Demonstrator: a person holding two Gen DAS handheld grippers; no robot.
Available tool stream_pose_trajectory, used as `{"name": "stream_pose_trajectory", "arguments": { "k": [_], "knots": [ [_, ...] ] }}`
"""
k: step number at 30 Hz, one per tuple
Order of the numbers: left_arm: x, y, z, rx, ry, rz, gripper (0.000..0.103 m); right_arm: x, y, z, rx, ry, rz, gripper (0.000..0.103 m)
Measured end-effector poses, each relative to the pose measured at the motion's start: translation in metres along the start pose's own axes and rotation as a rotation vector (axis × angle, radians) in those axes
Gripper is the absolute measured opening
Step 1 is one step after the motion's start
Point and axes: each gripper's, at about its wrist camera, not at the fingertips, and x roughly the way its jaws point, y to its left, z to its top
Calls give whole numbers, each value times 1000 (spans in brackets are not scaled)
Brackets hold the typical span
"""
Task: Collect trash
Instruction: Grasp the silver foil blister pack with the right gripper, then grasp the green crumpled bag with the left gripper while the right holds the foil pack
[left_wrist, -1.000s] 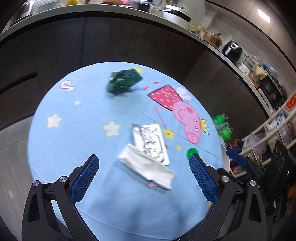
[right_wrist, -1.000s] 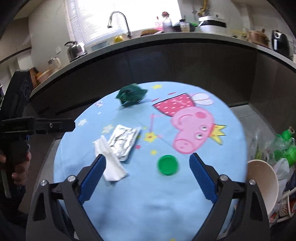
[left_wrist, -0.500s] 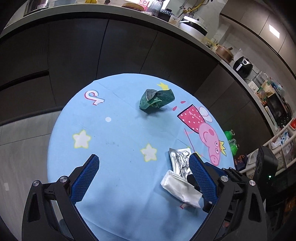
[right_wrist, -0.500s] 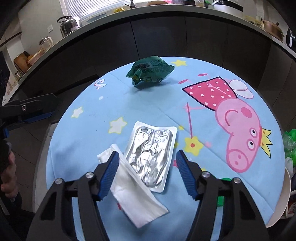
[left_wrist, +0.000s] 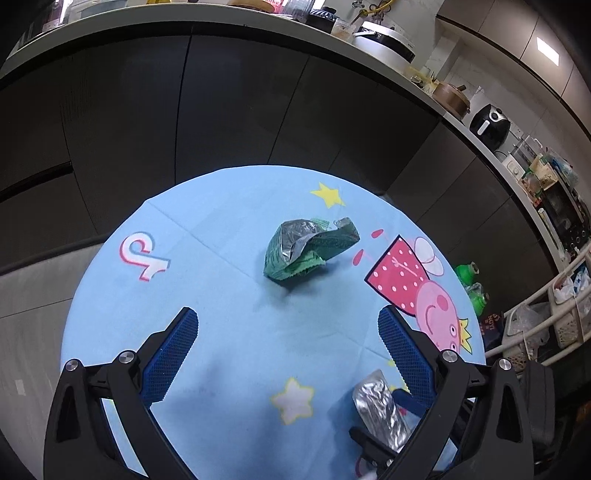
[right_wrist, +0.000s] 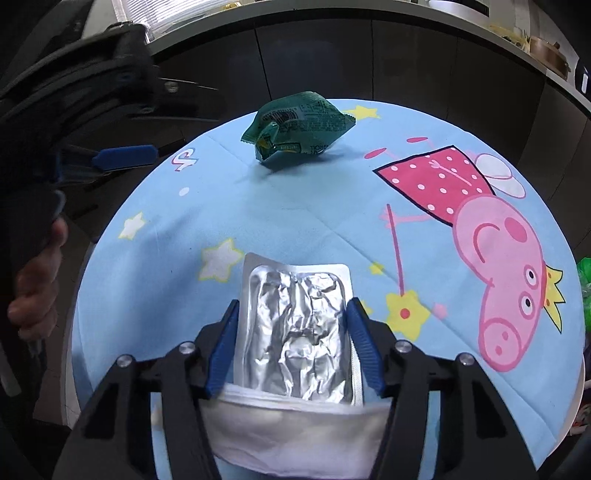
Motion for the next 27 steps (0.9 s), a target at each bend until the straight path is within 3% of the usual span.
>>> {"name": "stream_pose_trajectory", "arguments": {
  "k": [7, 13, 15, 18, 20, 23, 27],
  "knots": [
    [48, -10, 23, 6, 42, 32, 94, -39, -24, 4, 56, -130, 36, 57],
    [72, -9, 38, -19, 56, 69, 93, -81, -54, 4, 99, -218, 11, 57],
    [76, -11, 41, -13, 58, 76, 85, -90, -62, 2, 107, -234, 8, 57],
    [86, -12, 45, -18, 100, 70, 59, -102, -71, -3, 114, -247, -14, 57],
    [89, -13, 44, -18, 120, 66, 35, -106, -78, -5, 123, -252, -26, 57],
    [84, -17, 39, -5, 116, 63, 24, -113, -87, -9, 133, -259, -35, 57],
    [62, -38, 32, 42, 100, 10, 22, -124, -101, -16, 146, -272, -47, 57]
  ]
}}
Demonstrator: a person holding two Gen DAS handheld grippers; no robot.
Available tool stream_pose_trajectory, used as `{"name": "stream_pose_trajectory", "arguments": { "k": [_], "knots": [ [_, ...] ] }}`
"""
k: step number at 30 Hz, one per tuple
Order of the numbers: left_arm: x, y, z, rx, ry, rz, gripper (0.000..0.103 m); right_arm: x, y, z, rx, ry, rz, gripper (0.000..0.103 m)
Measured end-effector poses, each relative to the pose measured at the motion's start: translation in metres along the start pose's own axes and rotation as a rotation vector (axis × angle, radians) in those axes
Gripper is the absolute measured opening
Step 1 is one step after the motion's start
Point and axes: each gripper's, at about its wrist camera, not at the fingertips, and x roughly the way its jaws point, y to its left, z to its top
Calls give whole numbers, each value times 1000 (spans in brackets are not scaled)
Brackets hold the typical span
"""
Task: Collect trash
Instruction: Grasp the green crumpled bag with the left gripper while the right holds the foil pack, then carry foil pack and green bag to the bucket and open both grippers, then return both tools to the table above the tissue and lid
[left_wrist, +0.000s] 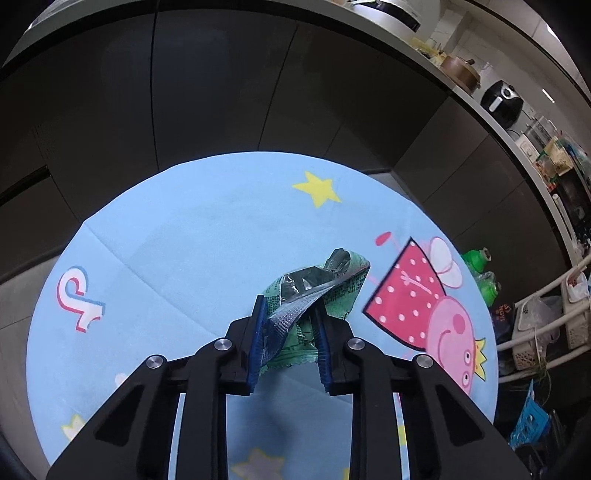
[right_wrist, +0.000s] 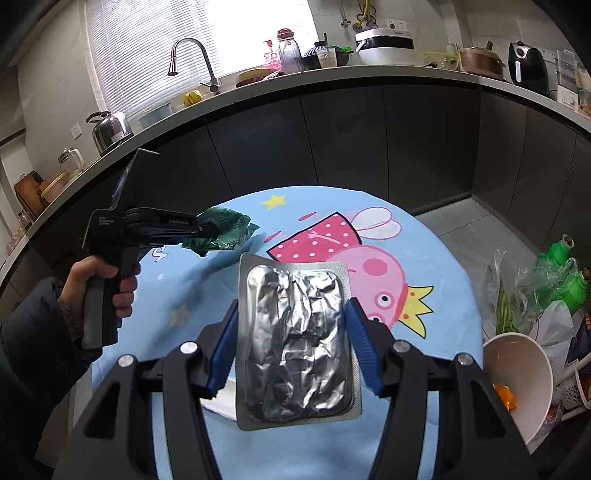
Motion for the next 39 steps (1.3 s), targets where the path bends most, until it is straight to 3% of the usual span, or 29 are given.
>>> {"name": "stream_pose_trajectory", "arguments": {
  "k": [9, 17, 23, 30, 31, 32, 33, 34, 35, 37, 39],
  "knots": [
    [-51, -115, -25, 208, -7, -213, 22, -46, -60, -12, 64, -46, -121, 57],
    [-46, -233, -74, 357, 107, -430, 22, -75, -140, -48, 179, -40, -256, 57],
    [-10, -301, -107, 398, 189, -480, 22, -71, -192, -86, 247, -6, -304, 57],
    [32, -350, -131, 456, 264, -456, 23, -44, -227, -119, 270, 41, -313, 58],
    [38, -355, -134, 463, 273, -443, 27, -40, -231, -122, 272, 42, -310, 62],
    [43, -358, -136, 467, 270, -421, 40, -37, -234, -124, 272, 43, -307, 69],
    [47, -360, -137, 464, 262, -397, 52, -34, -237, -127, 272, 43, -314, 85],
    [48, -362, -138, 455, 245, -383, 76, -33, -239, -130, 270, 37, -319, 91],
    [48, -360, -138, 442, 218, -377, 85, -33, -239, -132, 267, 31, -316, 93],
    [46, -356, -136, 425, 178, -381, 91, -34, -241, -136, 259, 25, -312, 99],
    [46, -354, -134, 420, 169, -373, 94, -35, -241, -139, 246, 26, -319, 99]
  ]
}}
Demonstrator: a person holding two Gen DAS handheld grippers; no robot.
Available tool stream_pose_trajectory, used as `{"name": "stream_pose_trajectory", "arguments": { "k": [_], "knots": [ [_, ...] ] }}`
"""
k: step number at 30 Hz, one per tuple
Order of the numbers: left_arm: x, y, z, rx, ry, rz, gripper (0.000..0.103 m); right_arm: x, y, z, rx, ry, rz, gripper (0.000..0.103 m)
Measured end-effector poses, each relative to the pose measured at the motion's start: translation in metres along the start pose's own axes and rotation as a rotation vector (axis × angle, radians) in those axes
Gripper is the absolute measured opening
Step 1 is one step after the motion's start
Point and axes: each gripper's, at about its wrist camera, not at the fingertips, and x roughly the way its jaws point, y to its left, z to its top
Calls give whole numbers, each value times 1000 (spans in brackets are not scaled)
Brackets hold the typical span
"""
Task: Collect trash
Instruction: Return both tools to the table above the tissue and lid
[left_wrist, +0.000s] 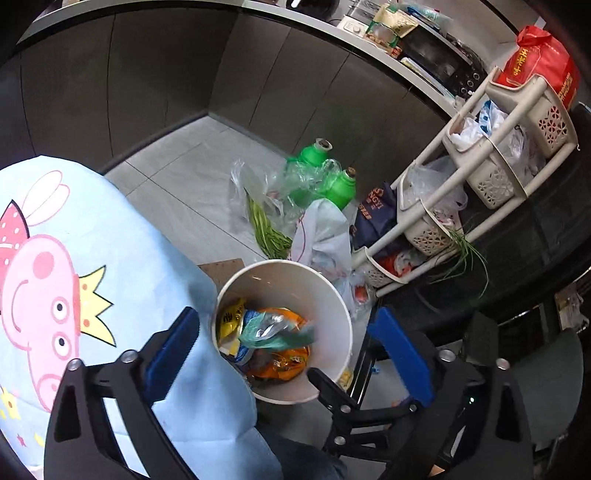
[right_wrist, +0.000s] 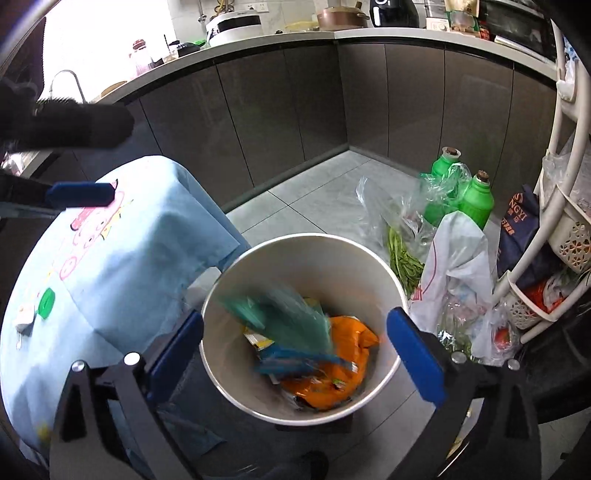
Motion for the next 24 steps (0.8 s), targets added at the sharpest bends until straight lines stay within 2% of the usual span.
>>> {"name": "stream_pose_trajectory", "arguments": {
  "k": [6, 11, 15, 20, 23, 24],
  "knots": [
    [-13, 8, 2, -12, -19, 25, 94, -9, -1, 3, 44, -5, 12, 99],
    [-47, 15, -3, 4, -55, 34, 94, -34, 21, 17, 11, -46, 48, 99],
    [-93, 30, -17, 14, -103, 54, 94, -58, 55, 30, -46, -93, 105, 99],
    [-161, 74, -52, -72, -165, 81, 94, -80, 110, 39, -131, -110, 219, 99],
    [-194, 109, -81, -129, -190, 151, 94, -83, 148, 38, -203, -86, 288, 98],
    [-204, 121, -91, -149, -191, 178, 94, -83, 160, 37, -230, -76, 310, 95]
  ]
}}
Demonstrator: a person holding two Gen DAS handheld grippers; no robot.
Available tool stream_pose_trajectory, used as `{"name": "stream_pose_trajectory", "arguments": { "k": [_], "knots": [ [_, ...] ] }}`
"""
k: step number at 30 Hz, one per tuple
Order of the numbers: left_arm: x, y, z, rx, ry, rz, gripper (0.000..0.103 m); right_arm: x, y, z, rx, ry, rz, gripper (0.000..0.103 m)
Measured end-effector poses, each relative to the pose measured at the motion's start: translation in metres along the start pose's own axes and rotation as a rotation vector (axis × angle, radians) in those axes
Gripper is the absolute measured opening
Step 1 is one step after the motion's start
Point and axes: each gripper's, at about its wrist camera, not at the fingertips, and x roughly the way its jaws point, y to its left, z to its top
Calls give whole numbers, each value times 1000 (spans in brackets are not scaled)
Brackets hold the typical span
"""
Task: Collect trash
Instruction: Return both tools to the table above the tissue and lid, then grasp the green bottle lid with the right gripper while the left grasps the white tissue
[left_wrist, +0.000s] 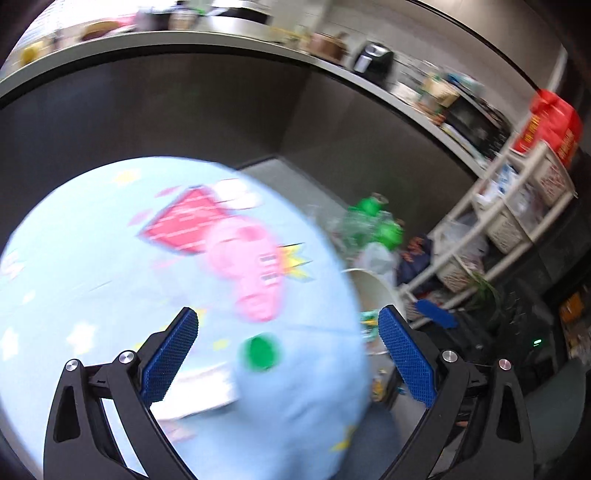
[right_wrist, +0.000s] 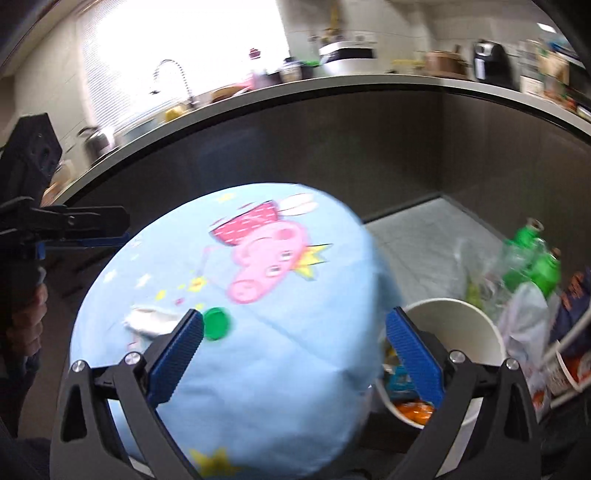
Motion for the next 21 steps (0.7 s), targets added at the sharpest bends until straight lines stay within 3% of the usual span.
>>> {"name": "stream_pose_trajectory", "arguments": {
  "k": [4, 9, 17, 20, 21],
  "knots": [
    [-24, 49, -25, -63, 8, 53, 94, 25, 44, 4, -77, 69, 67, 72],
    [-30, 80, -52, -57, 24, 78, 93, 64, 88, -4, -166, 152, 93, 66],
    [0, 85, -71, 86, 94, 48, 94, 93, 96, -10, -223, 208, 28, 59],
    [16, 82, -67, 153, 120, 31, 94, 100, 92, -10, -226, 218, 18, 48],
    [21, 80, -65, 171, 128, 25, 94, 102, 92, -10, -227, 224, 21, 37]
  ]
}}
